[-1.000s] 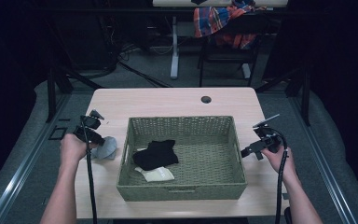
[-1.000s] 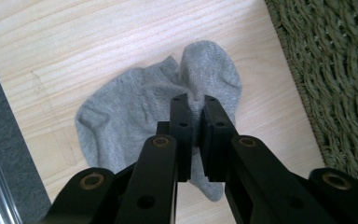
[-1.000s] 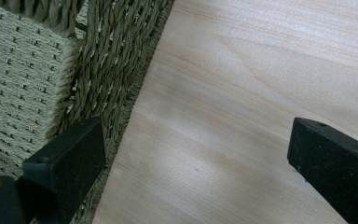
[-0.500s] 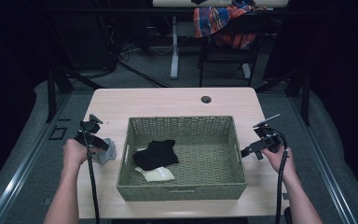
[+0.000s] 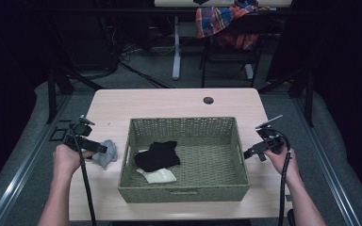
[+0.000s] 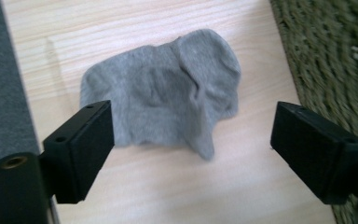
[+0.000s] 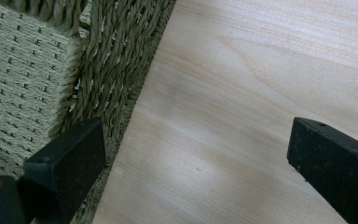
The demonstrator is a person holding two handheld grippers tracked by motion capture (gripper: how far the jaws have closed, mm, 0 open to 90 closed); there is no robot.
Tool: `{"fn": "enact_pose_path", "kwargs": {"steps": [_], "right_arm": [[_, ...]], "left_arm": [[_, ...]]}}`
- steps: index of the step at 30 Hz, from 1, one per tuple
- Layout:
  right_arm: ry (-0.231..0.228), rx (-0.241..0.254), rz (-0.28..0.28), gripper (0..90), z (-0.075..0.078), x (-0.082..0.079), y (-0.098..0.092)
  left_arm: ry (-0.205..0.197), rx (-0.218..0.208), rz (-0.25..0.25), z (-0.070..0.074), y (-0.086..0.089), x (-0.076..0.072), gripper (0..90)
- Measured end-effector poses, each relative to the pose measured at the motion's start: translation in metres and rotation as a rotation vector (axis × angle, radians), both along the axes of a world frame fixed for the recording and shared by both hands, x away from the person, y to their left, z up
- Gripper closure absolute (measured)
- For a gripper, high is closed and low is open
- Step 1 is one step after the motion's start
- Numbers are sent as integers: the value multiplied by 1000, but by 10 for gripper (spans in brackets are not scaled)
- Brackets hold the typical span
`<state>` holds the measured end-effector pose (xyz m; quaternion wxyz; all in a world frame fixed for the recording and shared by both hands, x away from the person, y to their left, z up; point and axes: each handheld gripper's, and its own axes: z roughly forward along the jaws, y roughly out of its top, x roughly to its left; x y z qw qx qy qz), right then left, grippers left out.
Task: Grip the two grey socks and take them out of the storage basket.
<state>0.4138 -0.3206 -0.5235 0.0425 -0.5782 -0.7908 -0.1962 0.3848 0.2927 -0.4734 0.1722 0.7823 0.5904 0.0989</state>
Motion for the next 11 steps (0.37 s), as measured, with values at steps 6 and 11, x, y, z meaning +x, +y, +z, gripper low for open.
{"fn": "enact_pose_path", "kwargs": {"steps": [6,11], "right_arm": [[-3,-18,10,44,0,0,1],[-12,-27,21,44,1,1,4]], "left_arm": [[-63,37,56,-3,3,-48,0],[-43,62,73,-18,8,-50,0]]}}
